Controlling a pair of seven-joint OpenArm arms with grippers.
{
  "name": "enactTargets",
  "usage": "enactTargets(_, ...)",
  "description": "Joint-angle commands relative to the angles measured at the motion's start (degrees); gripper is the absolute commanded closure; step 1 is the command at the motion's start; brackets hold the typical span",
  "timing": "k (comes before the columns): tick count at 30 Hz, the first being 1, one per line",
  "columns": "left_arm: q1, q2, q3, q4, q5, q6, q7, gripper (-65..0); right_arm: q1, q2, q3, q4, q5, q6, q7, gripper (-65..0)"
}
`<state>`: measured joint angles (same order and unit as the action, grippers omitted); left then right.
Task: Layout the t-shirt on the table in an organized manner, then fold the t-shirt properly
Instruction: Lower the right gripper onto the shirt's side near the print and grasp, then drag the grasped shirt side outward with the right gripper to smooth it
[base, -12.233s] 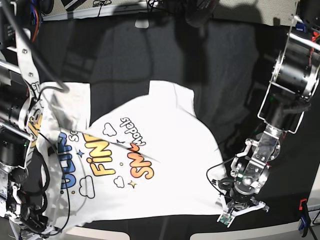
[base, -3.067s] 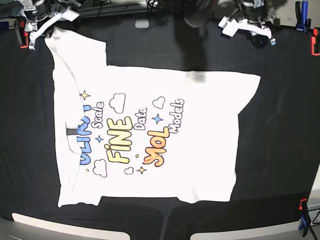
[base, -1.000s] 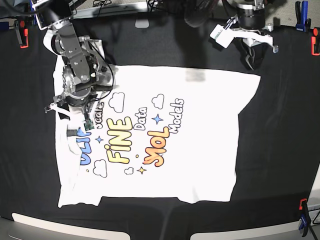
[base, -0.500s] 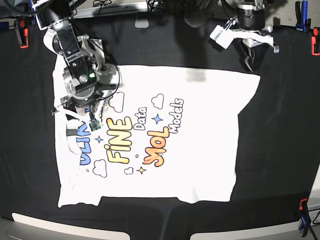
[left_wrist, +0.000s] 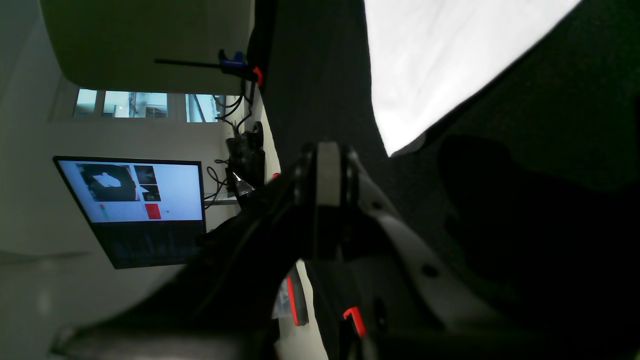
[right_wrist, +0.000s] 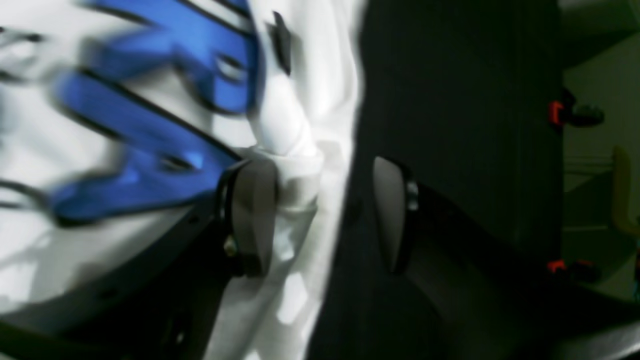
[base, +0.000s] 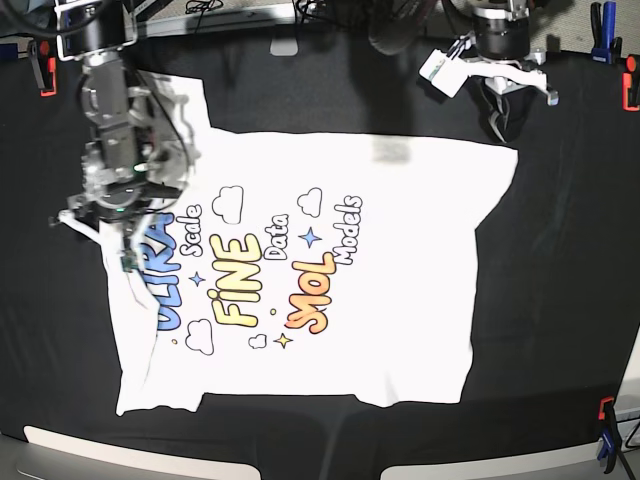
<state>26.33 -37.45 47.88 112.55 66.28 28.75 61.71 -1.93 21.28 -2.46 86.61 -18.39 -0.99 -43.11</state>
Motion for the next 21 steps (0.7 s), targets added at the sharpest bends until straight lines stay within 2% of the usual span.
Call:
enactTargets(1,0.15,-0.37,-0.15,0.96,1.62,1.95,-0.09,0.0,0.92,0.61,1.51,0.85,-0.87,0.13,0.66,-30.3)
enactTargets(7,0.17,-0.37,-0.15,0.96,1.62,1.95,-0.09,0.0,0.92,1.44,7.74,0.85,-1.18,0.20,-1.33,-30.3)
enactTargets(16,0.17,-0.37,-0.15,0.96,1.62,1.95,-0.09,0.0,-1.46,12.37,15.10,0.83,-0.74,0.17,-2.56,-30.3)
enactTargets(19,0.17,-0.35,-0.15,0.96,1.62,1.95,-0.09,0.0,-1.38,14.56,17.64,0.85,4.55,0.70,-2.25,-30.3)
enactTargets(21,0.15,-0.35,-0.15,0.96,1.62,1.95,-0.11,0.0,-0.90,14.91,17.73,0.85,9.94,3.72,-0.81,-30.3)
